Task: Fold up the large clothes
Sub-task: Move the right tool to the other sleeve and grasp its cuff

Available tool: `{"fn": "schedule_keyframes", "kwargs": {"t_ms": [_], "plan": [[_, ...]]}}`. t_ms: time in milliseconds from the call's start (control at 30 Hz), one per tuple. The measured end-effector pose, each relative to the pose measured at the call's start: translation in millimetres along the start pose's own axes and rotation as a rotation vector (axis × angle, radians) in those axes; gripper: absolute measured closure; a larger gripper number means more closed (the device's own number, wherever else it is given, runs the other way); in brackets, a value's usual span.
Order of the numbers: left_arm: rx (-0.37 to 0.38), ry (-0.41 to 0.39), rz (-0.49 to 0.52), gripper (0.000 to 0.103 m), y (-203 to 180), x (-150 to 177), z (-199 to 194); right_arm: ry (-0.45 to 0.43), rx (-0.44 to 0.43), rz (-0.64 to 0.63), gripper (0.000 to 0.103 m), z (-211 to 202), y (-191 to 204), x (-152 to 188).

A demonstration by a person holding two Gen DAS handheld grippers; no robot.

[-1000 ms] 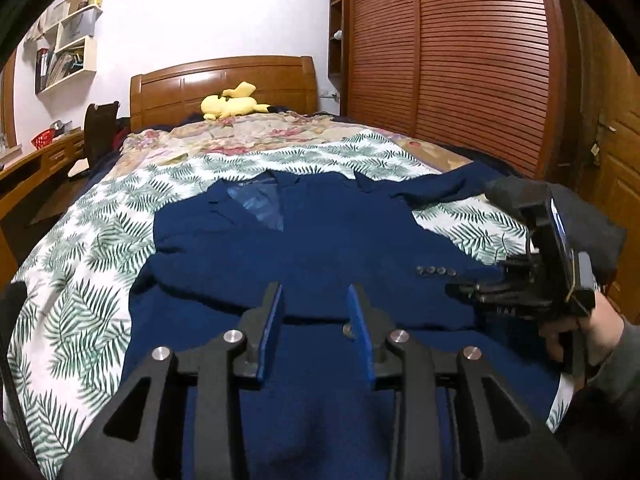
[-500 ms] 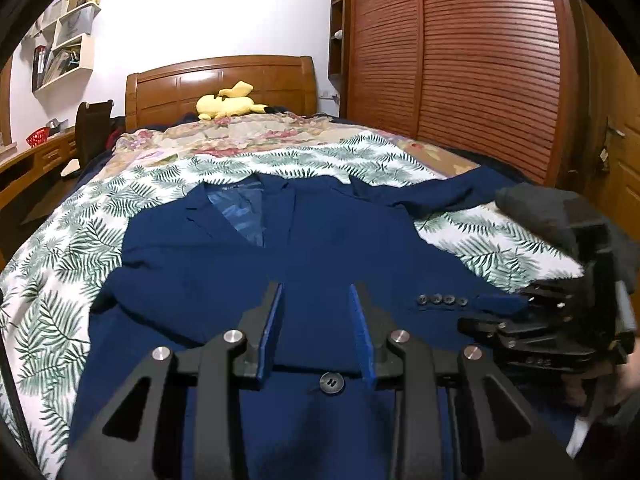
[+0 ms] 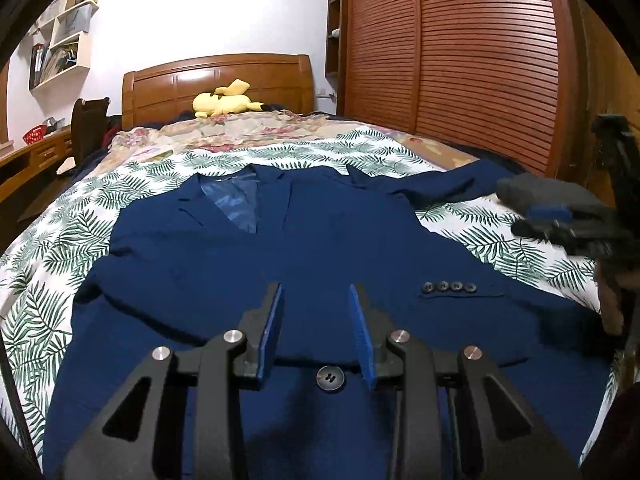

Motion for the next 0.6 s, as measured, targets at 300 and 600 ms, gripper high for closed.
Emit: {"fn": "schedule_keyframes", "kwargs": {"t_ms": [300,600], "plan": [[0.056,-0.024,0.006,0.07,-0.9,-16.0,-21.2,0.033,0.158,-0.057,0.027,54.6,-62.4,-49.4],[0.001,-0.066,-0.006,0.07,19.5,-22.7,-35.6,0.131,0.249,0.064,0.027,141.1,-128.5,-69.6]]}}
Point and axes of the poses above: each gripper's, at about its wrist camera, not at the fingertips, and z roughly the way its jaws point, y to its left, x to its underside, the point moved 3 cm from there along z, roughly the way its jaws point, and after that the axes turned 7 degrees about x, right-handed, at the moved point
